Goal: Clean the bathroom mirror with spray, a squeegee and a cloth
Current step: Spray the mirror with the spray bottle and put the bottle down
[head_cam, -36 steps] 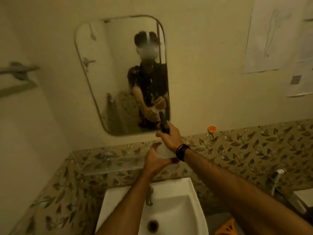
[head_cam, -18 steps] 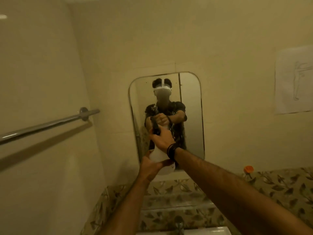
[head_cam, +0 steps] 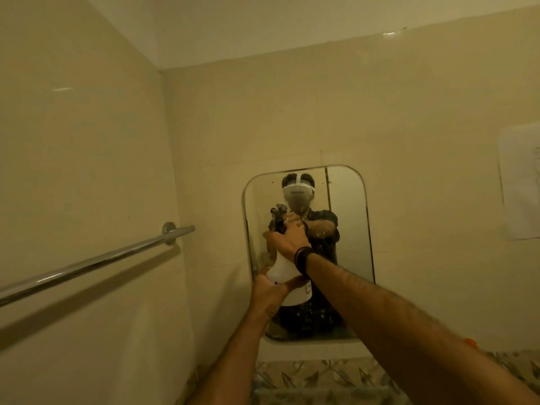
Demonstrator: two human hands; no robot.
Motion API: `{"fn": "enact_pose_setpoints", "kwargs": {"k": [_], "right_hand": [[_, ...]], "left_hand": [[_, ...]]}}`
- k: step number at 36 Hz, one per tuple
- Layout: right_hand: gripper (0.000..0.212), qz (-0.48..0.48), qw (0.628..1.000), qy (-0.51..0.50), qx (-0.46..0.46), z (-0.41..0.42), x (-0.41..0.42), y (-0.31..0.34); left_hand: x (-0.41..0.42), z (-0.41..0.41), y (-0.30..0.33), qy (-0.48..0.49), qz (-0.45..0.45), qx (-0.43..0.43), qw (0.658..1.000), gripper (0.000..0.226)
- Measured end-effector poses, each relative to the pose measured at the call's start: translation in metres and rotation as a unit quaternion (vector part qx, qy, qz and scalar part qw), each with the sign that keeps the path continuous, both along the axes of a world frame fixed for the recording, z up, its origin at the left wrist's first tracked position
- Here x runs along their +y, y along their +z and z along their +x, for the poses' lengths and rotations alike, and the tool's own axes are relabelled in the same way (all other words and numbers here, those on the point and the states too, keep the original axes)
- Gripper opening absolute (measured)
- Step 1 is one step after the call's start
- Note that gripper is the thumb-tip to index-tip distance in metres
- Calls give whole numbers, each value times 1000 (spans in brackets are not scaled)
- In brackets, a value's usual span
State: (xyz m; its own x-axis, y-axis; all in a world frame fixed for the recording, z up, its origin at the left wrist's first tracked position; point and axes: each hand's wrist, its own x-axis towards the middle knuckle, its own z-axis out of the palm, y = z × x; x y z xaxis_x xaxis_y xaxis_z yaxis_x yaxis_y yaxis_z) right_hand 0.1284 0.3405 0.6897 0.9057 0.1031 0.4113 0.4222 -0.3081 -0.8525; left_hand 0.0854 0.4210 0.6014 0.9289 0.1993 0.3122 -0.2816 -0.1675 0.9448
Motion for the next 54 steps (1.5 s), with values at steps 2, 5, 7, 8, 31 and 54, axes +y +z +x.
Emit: {"fn": "enact_pose_setpoints", "kwargs": {"k": [2,5,7,8,31,54], "right_hand": [[21,9,1000,-2,1,4,-6,0],[21,5,1000,-24,-3,8,-17,0],[24,-15,998,-60,-7,11,-24,-1],[29,-26,996,-79,-9,12,-28,-1],[22,38,975,-215,-42,30,-137,-1],[25,-88,993,-76,27,15,-75,-52]], "left_hand": [[-5,3,0,-10,-8,0,1000,53],[-15,5,1,-21,-1,11,1000,44],[-24,5,3,-34,10,16,999,45],[-29,7,3,-39,11,15,999,47],[-124,36,4,-106,-10,-5,994,97],[-70,12,-41,-35,50,108,992,74]]}}
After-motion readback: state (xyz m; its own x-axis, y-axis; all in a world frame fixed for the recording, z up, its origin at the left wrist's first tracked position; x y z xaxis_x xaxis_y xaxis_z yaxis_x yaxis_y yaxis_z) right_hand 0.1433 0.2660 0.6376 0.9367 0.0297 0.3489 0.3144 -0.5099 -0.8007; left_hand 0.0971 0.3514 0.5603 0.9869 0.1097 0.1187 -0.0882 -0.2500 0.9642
